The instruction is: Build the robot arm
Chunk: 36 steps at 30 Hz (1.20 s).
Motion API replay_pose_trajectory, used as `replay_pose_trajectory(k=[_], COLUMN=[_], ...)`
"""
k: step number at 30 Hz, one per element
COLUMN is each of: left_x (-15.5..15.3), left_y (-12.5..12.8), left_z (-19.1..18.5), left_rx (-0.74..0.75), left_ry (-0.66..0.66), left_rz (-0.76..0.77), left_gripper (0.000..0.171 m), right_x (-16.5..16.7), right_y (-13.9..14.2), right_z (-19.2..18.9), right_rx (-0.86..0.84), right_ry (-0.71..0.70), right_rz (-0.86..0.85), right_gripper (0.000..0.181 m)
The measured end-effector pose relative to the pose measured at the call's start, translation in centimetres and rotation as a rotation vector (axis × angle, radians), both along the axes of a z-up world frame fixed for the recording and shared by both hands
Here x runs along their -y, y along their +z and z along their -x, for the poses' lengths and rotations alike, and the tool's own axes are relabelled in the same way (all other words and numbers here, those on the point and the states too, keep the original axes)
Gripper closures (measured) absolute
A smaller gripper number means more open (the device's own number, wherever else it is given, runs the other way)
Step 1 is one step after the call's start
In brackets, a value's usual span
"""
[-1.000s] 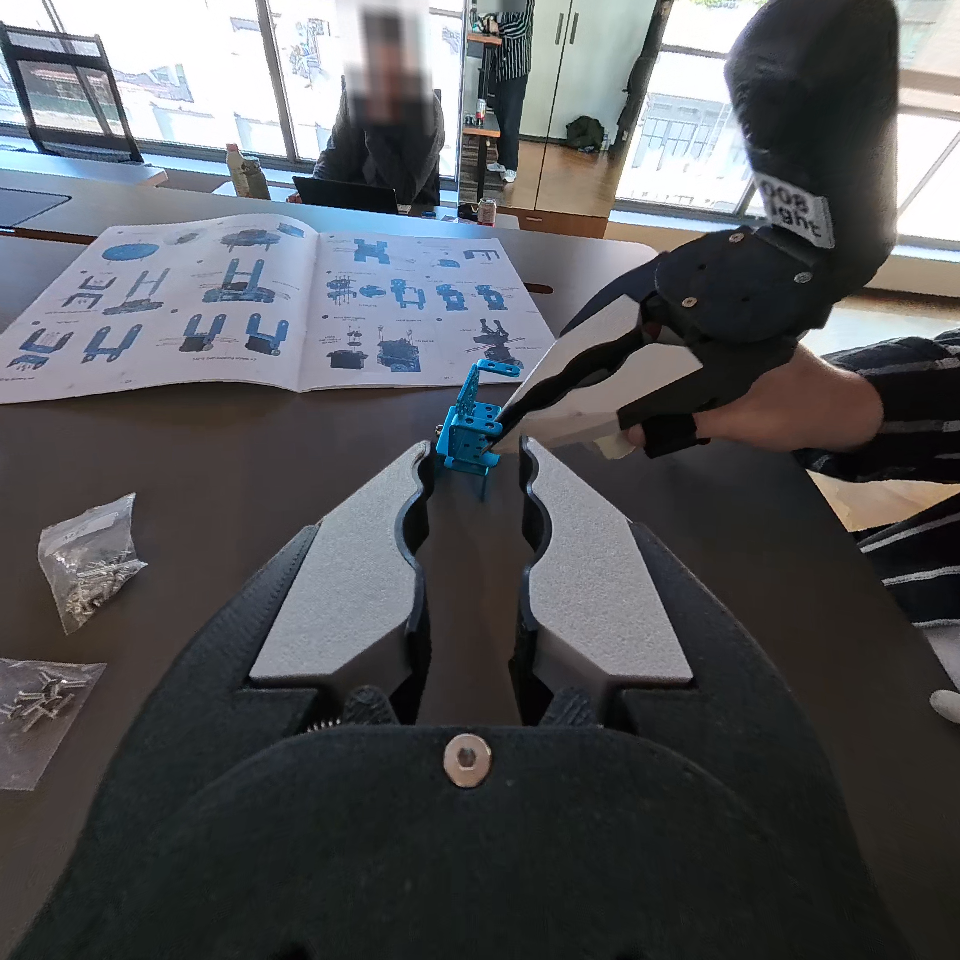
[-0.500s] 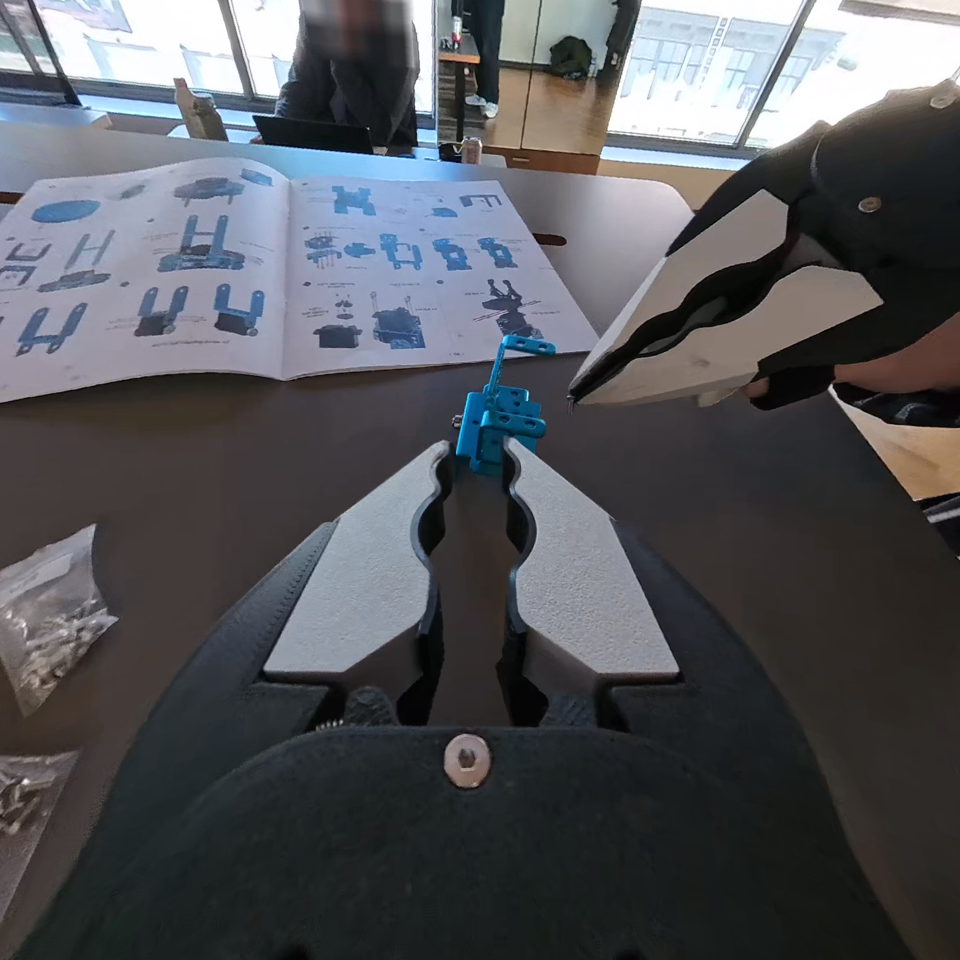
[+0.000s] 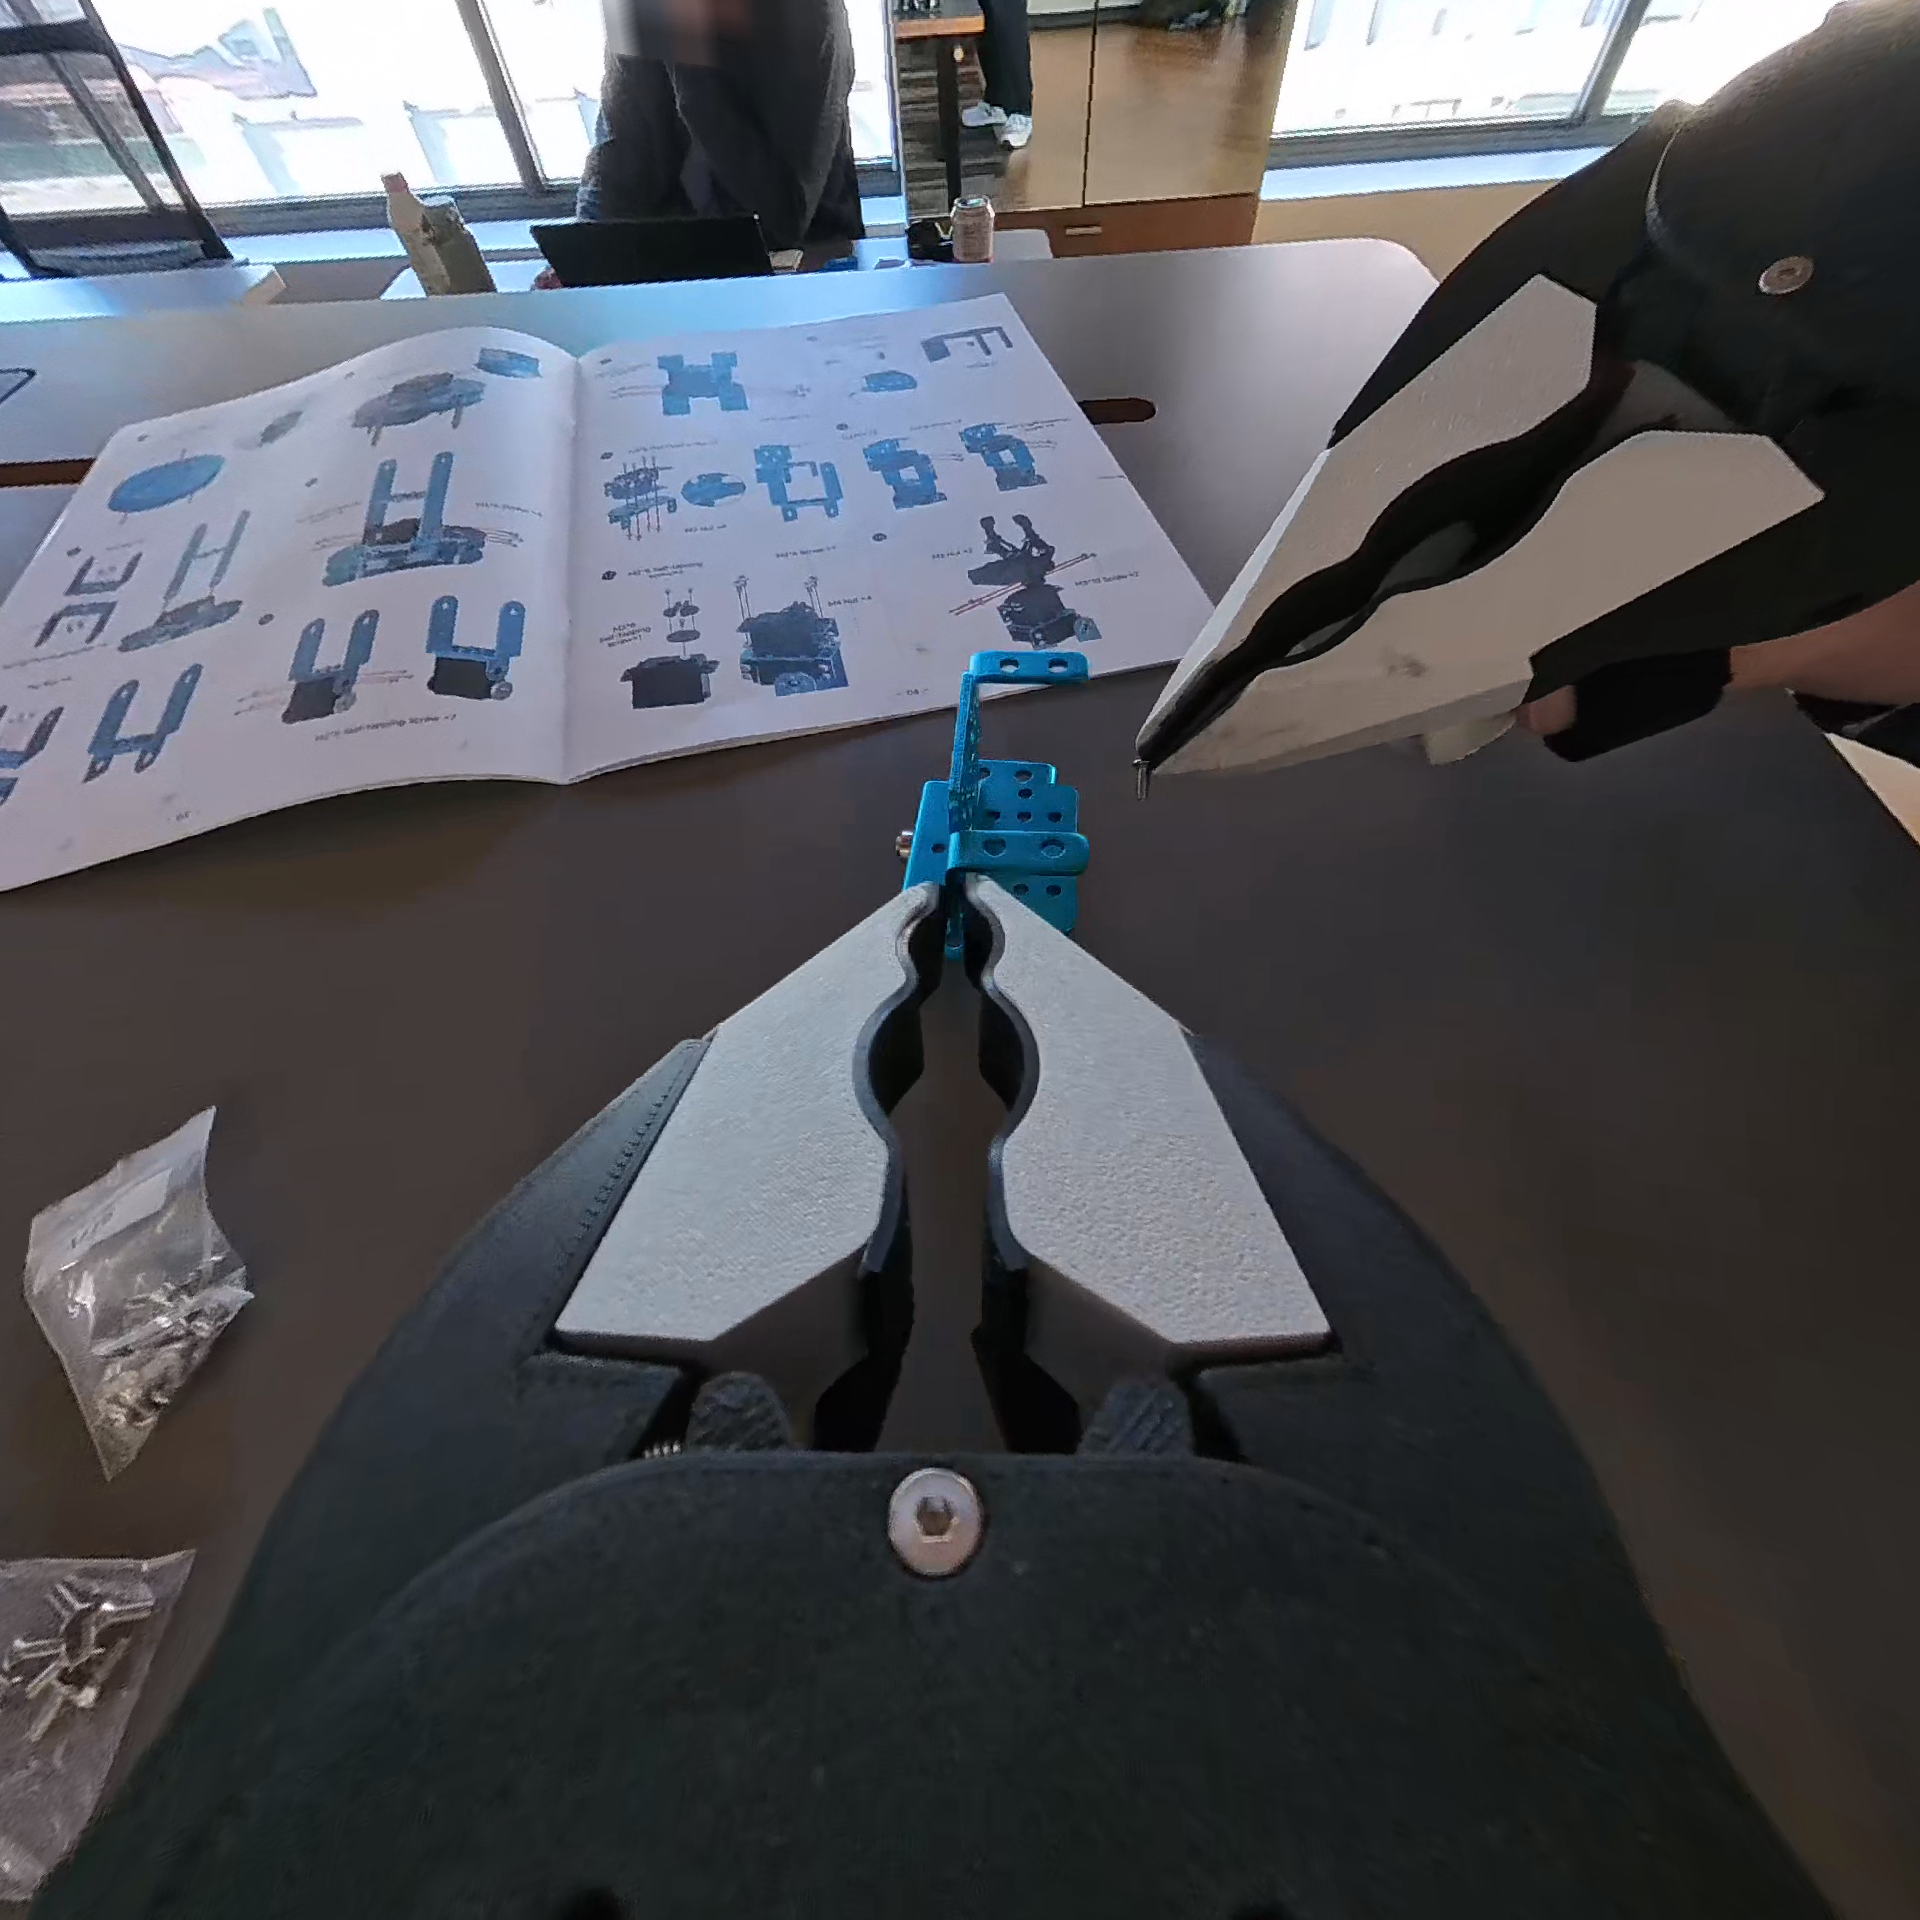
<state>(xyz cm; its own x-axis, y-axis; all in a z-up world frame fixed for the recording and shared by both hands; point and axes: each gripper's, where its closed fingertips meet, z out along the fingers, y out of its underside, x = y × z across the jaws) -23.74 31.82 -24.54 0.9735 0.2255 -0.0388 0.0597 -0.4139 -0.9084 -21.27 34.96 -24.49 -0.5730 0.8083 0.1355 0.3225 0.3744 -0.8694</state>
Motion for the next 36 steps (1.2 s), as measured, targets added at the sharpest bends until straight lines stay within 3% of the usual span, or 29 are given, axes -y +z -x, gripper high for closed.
replay_pose_trajectory(k=[18,25,28,36], left_x=[-0.1,1.0,0.7,-0.3], left_y=[-0.1,-0.2,0.7,1.2], left_z=[0.0,0.6,-0.1,0.0], left_rx=[-0.023,-0.005,0.030,0.056], left_ry=[-0.019,0.021,0.024,0.056], left_rz=[0.008,0.015,-0.040,-0.072], left_gripper=[0.171,0.149,0.128,0.133], right_x=[-0.1,-0.3,-0.4,-0.5], right_y=[-0.4,-0.3,-0.4,-0.4], right_z=[-0.2,-0.2,-0.3,-0.2], right_rx=[0.012,0.003,0.005,0.005], right_ry=[0.005,0.010,0.009,0.009], right_rz=[0.027,0.032,0.040,0.051], right_gripper=[0.181,0.181,0.181,0.181])
